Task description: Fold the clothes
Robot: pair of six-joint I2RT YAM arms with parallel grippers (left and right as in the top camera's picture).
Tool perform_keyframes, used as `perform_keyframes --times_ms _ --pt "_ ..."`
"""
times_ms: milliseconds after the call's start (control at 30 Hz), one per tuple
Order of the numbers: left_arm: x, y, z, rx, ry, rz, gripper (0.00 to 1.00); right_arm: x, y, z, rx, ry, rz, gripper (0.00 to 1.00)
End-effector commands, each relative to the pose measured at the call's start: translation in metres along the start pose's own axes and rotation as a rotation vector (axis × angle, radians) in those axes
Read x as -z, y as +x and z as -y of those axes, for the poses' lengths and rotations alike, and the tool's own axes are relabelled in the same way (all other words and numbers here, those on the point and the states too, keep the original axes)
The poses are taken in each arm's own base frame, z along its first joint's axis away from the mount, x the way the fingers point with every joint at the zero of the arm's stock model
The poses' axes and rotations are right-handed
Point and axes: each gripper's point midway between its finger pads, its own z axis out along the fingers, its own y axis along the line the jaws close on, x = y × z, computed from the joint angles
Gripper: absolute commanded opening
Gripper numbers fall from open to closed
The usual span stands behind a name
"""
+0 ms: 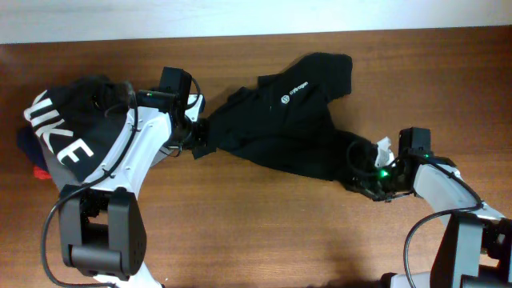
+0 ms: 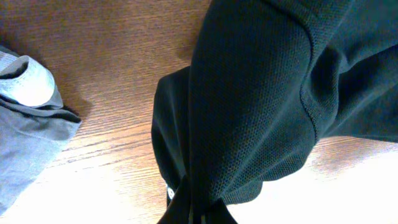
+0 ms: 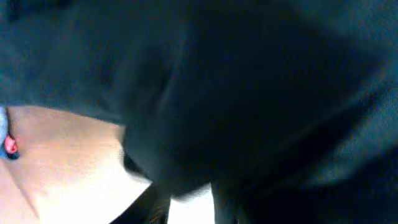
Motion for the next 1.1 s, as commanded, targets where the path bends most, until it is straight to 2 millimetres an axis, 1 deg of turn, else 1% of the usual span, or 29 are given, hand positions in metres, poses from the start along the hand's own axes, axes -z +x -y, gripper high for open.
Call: perform_keyframes --times_ms 0,100,133,167,200,233,267,300,400,500,600,667,800,967,1067 --pt "0.006 -0.003 -0.001 0.011 -0.006 0.015 0.01 0.016 -0.006 0.031 -0.037 0.185 0.021 0.38" --pt "0.006 -0.003 -0.001 0.007 -0.006 0.015 0.00 0.042 -0.009 0.063 -0.146 0.359 0.052 0.38" --pt "0.006 -0.003 -0.001 0.007 -0.006 0.016 0.00 0.049 -0.012 0.067 -0.163 0.372 0.065 0.38" --pt "0.006 -0.003 -0.001 0.007 -0.006 0.016 0.01 0.054 -0.015 0.067 -0.168 0.361 0.075 0.38" --pt "0.006 -0.003 -0.001 0.007 -0.006 0.016 0.00 0.056 -0.020 0.058 -0.127 0.304 0.080 0.38" --pt "0.006 -0.003 -0.001 0.007 -0.006 0.015 0.01 0.055 -0.023 0.047 -0.065 0.232 0.077 0.38" --pt "0.006 -0.003 -0.001 0.007 -0.006 0.016 0.01 0.052 -0.024 0.031 -0.008 0.143 0.069 0.38" --pt "0.006 -0.003 -0.001 0.007 -0.006 0.016 0.01 0.050 -0.023 0.020 0.016 0.080 0.062 0.41" --pt "0.006 -0.003 -0.001 0.007 -0.006 0.017 0.00 0.047 -0.020 0.010 0.041 0.051 0.047 0.45" --pt "0.006 -0.003 -0.001 0.007 -0.006 0.017 0.01 0.040 -0.015 0.000 0.079 0.051 0.023 0.45" --pt "0.006 -0.003 -0.001 0.007 -0.006 0.017 0.01 0.029 -0.008 -0.012 0.137 0.050 -0.003 0.44" --pt "0.006 -0.003 -0.001 0.007 -0.006 0.017 0.00 0.022 -0.003 -0.014 0.123 0.065 -0.017 0.41" --pt "0.006 -0.003 -0.001 0.007 -0.006 0.017 0.01 0.013 0.000 -0.007 0.067 0.124 -0.016 0.39" --pt "0.006 -0.003 -0.001 0.007 -0.006 0.017 0.01 0.005 0.007 -0.003 0.019 0.136 -0.048 0.39" --pt "0.006 -0.003 -0.001 0.008 -0.006 0.014 0.00 0.002 0.013 0.001 -0.003 0.143 -0.069 0.40"
